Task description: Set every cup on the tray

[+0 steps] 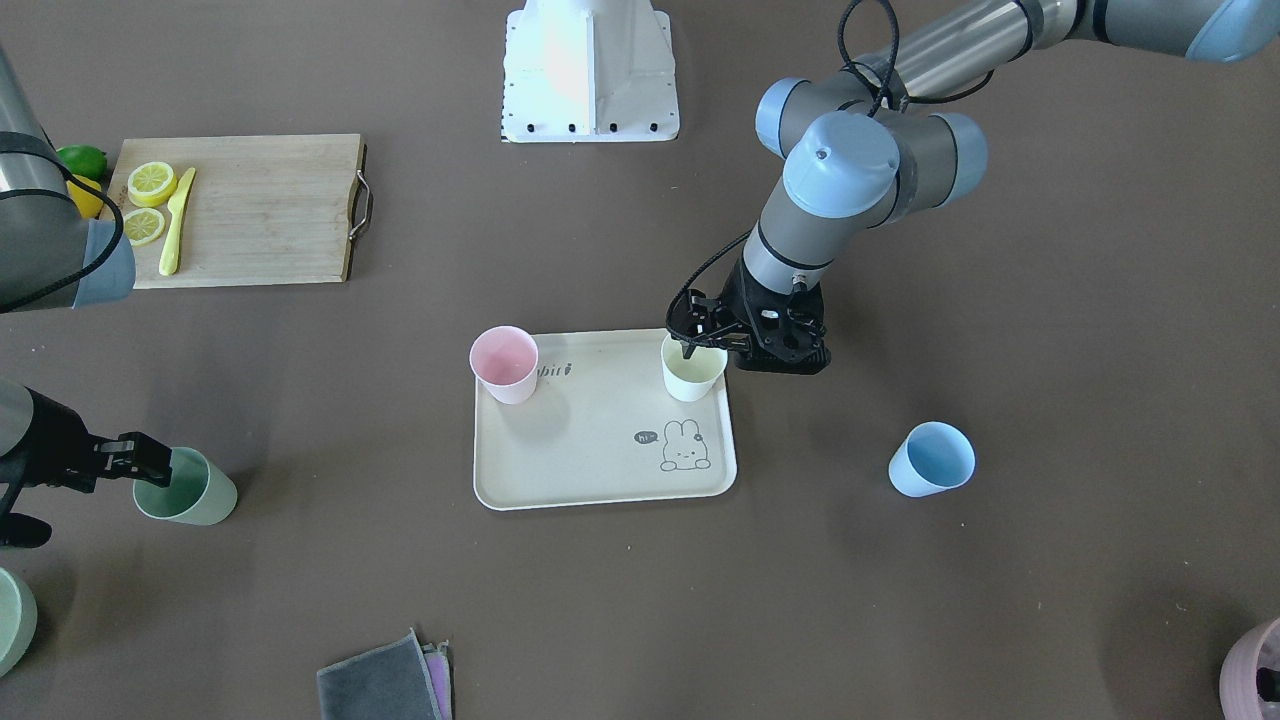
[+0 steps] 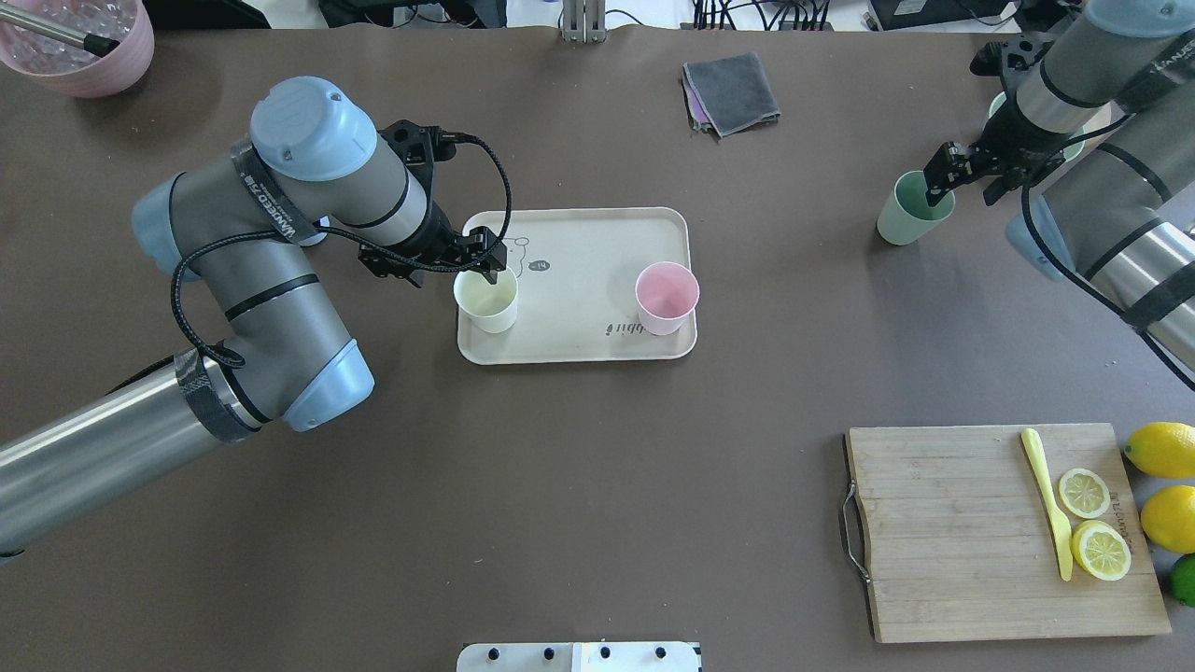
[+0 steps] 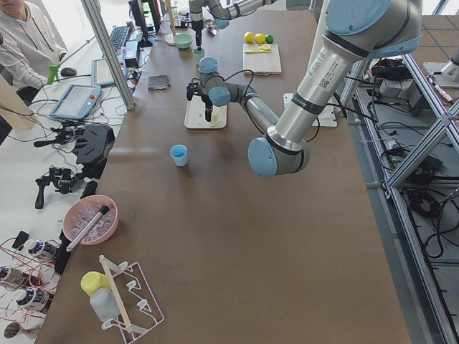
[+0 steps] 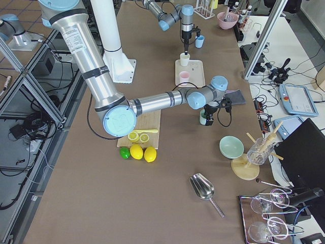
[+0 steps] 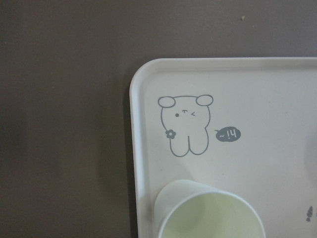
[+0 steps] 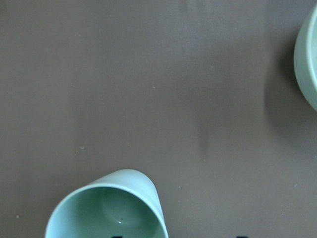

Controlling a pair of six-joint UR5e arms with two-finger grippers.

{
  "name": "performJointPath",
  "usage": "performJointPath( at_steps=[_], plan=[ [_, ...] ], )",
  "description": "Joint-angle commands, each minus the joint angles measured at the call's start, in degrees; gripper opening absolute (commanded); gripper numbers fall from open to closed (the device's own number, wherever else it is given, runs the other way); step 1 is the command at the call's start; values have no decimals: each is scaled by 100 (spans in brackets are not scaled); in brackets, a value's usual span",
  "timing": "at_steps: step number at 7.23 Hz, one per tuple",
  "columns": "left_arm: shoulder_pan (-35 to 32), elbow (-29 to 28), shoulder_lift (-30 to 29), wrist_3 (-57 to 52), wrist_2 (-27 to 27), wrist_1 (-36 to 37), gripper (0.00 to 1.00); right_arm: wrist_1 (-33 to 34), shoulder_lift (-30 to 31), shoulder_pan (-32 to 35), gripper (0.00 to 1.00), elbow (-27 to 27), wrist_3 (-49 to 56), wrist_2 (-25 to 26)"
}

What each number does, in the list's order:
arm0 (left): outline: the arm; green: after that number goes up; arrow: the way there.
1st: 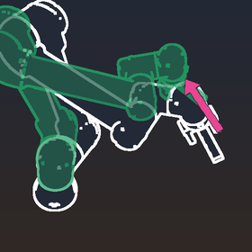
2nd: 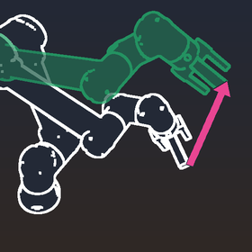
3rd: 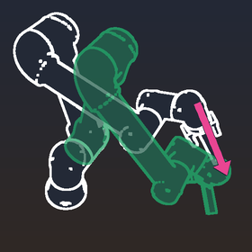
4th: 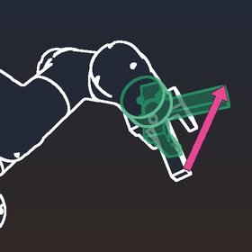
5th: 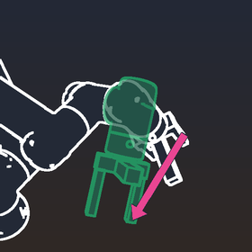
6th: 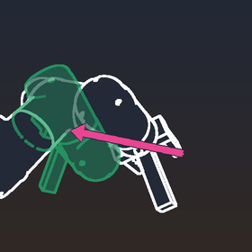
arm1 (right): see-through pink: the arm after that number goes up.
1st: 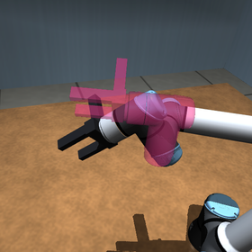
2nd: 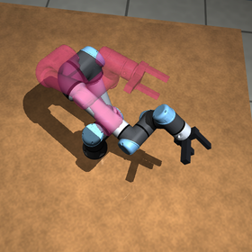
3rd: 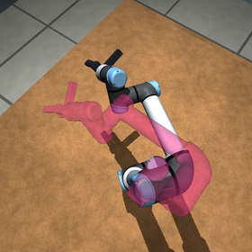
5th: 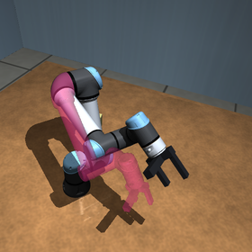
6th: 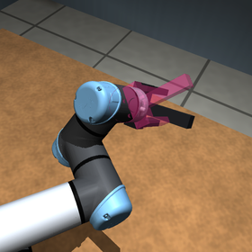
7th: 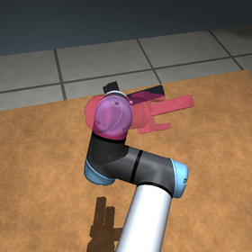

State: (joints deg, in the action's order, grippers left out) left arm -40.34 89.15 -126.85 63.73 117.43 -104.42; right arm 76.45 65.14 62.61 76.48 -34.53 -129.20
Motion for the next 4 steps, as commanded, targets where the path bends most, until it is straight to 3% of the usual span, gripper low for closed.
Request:
performJointPath(
  at_steps=[1,4],
  plan=[
    [-218,6,54,-96,25,0,97,-7,34,-64,0,-46,26,0],
    [-1507,-124,685,-2129,796,0,97,80,-245,-126,0,-11,-140,-61]
  ],
)
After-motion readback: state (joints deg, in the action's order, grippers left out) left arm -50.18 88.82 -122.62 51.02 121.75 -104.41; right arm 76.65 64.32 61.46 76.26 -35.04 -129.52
